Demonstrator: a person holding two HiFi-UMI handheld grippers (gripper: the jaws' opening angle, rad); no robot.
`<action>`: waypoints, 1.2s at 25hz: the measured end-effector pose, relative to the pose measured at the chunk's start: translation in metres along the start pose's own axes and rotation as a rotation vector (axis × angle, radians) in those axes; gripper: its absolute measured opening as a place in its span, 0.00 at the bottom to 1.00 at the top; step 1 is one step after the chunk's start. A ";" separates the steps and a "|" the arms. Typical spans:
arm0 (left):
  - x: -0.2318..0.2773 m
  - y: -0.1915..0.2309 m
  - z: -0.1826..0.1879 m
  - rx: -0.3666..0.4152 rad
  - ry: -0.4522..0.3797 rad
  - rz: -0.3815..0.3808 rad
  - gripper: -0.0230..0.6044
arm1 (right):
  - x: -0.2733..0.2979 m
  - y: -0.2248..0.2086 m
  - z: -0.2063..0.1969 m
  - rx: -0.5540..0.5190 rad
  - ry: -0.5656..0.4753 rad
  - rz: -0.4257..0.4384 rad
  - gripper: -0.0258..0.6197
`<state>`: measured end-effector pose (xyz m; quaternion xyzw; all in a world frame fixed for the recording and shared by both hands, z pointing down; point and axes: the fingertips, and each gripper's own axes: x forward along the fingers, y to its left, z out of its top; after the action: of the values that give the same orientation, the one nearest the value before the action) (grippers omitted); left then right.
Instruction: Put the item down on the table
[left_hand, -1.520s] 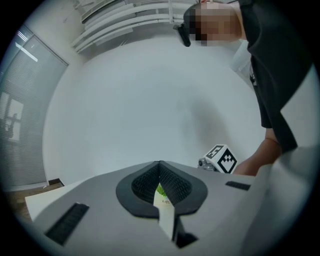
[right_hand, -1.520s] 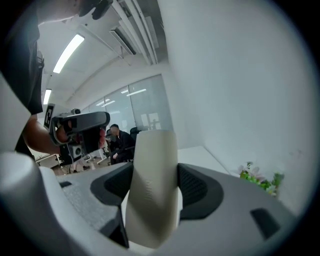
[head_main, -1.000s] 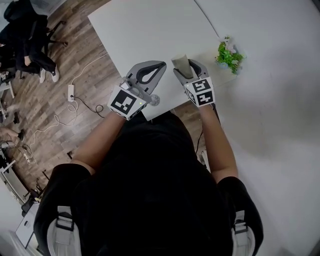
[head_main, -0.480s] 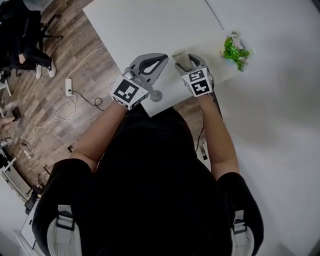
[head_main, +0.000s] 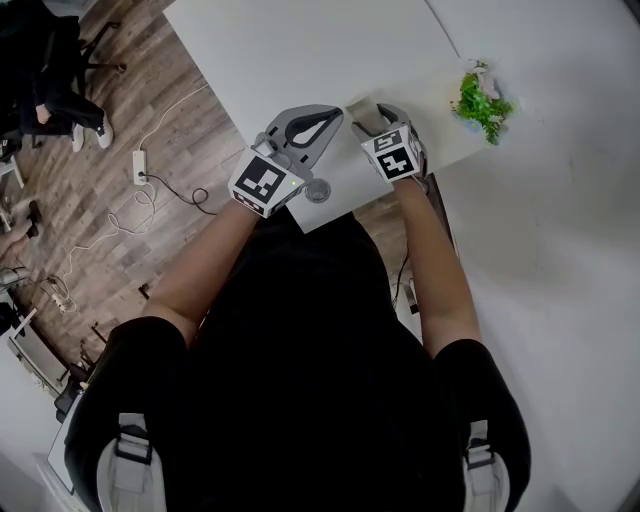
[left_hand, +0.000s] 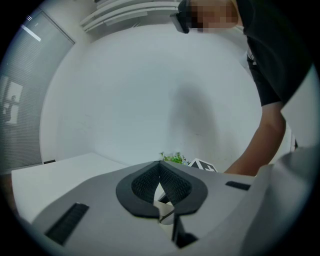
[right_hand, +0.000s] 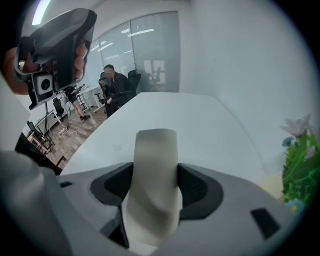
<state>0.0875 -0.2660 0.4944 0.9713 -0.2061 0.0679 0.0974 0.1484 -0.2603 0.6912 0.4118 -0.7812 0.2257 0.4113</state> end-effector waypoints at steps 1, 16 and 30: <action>0.000 0.001 -0.001 -0.001 0.003 0.000 0.03 | 0.004 0.000 -0.001 -0.004 0.007 0.001 0.48; -0.006 0.018 -0.010 0.001 0.033 0.019 0.03 | 0.040 0.004 -0.009 -0.039 0.090 0.009 0.48; -0.007 0.011 -0.003 0.021 0.040 0.015 0.03 | 0.008 -0.003 0.013 0.044 -0.018 0.018 0.48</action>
<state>0.0758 -0.2722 0.4980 0.9691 -0.2108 0.0904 0.0910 0.1420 -0.2746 0.6902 0.4156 -0.7835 0.2428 0.3930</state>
